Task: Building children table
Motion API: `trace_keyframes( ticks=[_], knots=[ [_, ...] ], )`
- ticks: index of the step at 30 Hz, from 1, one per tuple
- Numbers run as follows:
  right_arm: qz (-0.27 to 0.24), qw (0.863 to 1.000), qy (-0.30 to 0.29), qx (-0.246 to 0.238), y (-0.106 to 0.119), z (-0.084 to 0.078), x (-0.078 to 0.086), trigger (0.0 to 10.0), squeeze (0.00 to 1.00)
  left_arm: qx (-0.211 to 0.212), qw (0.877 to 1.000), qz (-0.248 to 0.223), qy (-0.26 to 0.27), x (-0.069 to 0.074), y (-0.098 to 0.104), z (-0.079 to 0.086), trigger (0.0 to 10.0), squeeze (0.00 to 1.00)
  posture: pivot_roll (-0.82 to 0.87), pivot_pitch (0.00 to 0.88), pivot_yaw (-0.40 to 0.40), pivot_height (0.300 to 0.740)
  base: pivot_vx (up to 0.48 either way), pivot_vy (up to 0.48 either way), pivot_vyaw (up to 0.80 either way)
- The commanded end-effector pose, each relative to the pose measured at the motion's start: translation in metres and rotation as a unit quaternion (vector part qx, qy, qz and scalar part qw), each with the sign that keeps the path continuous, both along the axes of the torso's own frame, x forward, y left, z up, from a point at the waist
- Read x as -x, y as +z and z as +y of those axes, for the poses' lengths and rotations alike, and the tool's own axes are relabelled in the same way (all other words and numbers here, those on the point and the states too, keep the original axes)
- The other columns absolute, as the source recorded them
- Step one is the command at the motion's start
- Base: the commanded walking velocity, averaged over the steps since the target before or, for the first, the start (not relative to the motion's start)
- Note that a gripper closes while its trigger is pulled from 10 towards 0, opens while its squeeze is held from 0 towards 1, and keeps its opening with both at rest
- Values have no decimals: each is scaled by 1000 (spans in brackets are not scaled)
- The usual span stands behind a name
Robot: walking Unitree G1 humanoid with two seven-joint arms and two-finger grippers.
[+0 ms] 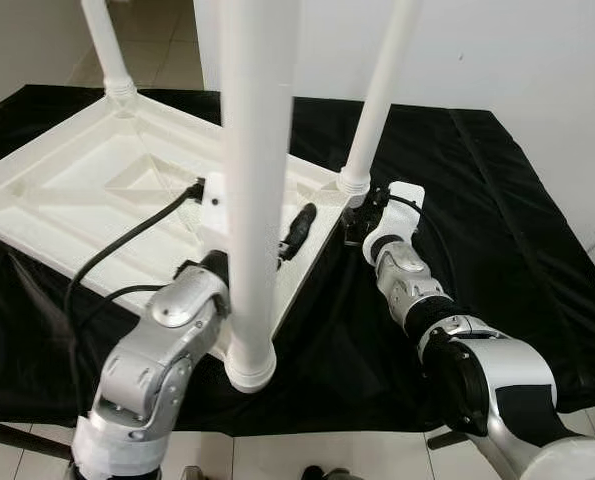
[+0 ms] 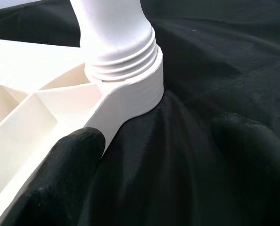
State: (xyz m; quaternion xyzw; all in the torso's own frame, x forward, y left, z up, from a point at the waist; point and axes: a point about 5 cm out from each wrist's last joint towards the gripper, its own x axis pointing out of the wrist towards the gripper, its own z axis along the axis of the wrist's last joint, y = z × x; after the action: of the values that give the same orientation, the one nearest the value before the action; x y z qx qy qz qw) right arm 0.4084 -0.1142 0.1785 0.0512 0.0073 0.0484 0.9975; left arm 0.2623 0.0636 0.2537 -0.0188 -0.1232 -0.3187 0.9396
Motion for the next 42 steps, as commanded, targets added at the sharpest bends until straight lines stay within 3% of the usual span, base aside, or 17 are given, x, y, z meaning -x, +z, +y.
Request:
trace_keyframes(
  ticks=[1,10,19,22,25,27,28,29,34,35,37,39,42],
  knots=[
    [7,998,68,1,0,27,2,10000,0,-3,999,5,-31,6,0,-15,10000,0,146,198,-14,740,0,0,0],
    [2,996,84,6,4,29,1,10000,0,1,999,12,-50,9,-2,-26,10000,0,139,206,-3,740,0,0,0],
    [-22,999,7,24,7,4,-1,10000,0,-19,999,16,-27,3,-8,-19,10000,0,138,201,-5,740,0,0,0],
    [-52,998,24,25,5,-1,2,10000,0,-59,998,13,-4,-5,-17,6,10000,0,139,195,-10,740,0,0,0],
    [-60,997,34,28,4,-2,4,10000,0,-71,997,11,0,-7,-19,13,10000,0,137,190,-12,740,0,0,0],
    [-83,994,66,31,-1,-5,9,10000,0,-105,994,10,10,-11,-25,31,10000,0,135,181,-16,740,0,0,0],
    [-83,994,66,31,-1,-5,9,10000,0,-105,994,10,10,-11,-25,31,10000,0,135,181,-16,740,0,0,0],
    [-105,989,95,38,-5,-8,16,10000,0,-134,991,11,15,-13,-30,45,10000,0,130,177,-16,740,0,0,0],
    [-115,987,106,41,-7,-10,19,10000,0,-148,989,14,15,-15,-34,51,10000,0,122,171,-17,740,0,0,0],
    [-139,979,139,49,-11,-19,31,10000,0,-179,984,20,1,-15,-43,59,10000,0,106,152,-26,740,0,0,0],
    [-155,973,165,46,-12,-25,41,10000,0,-199,979,25,-18,-14,-50,61,10000,0,104,148,-29,740,0,0,0],
    [-155,973,165,46,-12,-25,41,10000,0,-199,979,25,-18,-14,-50,61,10000,0,104,148,-29,740,0,0,0],
    [-177,963,201,29,-5,-31,57,10000,0,-227,972,34,-49,-10,-62,59,10000,0,96,140,-34,740,0,0,0]
  ],
)
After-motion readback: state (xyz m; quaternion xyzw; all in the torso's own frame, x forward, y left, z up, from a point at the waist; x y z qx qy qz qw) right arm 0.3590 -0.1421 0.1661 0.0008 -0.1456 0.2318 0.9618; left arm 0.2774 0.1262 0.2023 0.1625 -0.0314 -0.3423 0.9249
